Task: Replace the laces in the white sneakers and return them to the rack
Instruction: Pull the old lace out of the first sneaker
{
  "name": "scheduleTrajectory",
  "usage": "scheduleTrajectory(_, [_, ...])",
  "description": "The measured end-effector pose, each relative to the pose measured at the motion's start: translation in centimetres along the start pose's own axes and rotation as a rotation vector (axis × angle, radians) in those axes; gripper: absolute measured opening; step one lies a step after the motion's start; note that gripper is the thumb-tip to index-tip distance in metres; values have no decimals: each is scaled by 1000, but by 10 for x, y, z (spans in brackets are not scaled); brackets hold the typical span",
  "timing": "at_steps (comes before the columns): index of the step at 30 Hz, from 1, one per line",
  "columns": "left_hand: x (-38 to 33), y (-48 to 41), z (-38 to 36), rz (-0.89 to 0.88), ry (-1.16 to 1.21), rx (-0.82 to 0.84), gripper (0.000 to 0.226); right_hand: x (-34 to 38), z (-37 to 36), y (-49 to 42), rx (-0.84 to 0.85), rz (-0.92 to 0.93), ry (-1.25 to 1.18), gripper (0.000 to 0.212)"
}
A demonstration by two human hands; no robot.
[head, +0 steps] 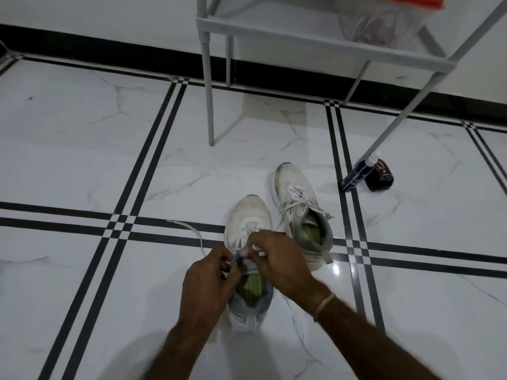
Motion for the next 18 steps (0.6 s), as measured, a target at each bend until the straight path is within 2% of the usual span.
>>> scheduleTrajectory(1, [1,0,0,-2,0,4,17,-3,4,0,-148,-64,-177,19])
scheduleTrajectory(3, [2,-1,1,-14,1,-2,15,-12,15,7,-431,-323,-717,29])
scheduleTrajectory(4, [3,-1,1,-20,3,-6,15,-15,14,10,-489,-442,-945,32])
scheduleTrajectory(5, [3,-1,0,-26,8,-10,15,-15,12,12,-481,-524,-1060,32])
scheduleTrajectory(6, [3,-1,-1,-29,7,-13,15,-14,10,14,-428,-546,-1046,28])
scheduleTrajectory(7, [3,-1,-2,-30,6,-20,15,-11,9,15,-349,-486,-929,21])
scheduleTrajectory(8, [3,-1,-3,-27,6,-22,16,-9,7,14,-236,-352,-719,15])
scheduleTrajectory(10, [3,-2,-4,-22,6,-22,18,-8,-3,13,15,-85,-158,18])
scheduleTrajectory(11, [3,-2,-4,-22,5,-23,18,-8,-7,11,97,3,36,19])
scheduleTrajectory(12, [3,-2,-3,-24,6,-22,18,-7,-9,9,115,40,105,15])
scheduleTrajectory(13, [4,-2,-2,-27,11,-16,18,-6,-9,8,70,41,77,10])
scheduleTrajectory(14, [4,-2,-1,-26,16,-9,18,-7,-6,8,-43,-29,-42,11])
scheduleTrajectory(17, [7,-3,0,-16,32,-16,17,-23,27,9,-535,-595,-731,23])
scheduleTrajectory(18, [9,-2,0,-17,26,-19,18,-31,36,10,-568,-676,-811,23])
Point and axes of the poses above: each hand's wrist, its own y-axis away from the middle knuckle, its own z-axis out of the back of the hand, x = y × z, the point moved 3 cm from there along -y, towards the middle knuckle, and after that the axes turned 14 degrees about z, right-handed, at the moved point
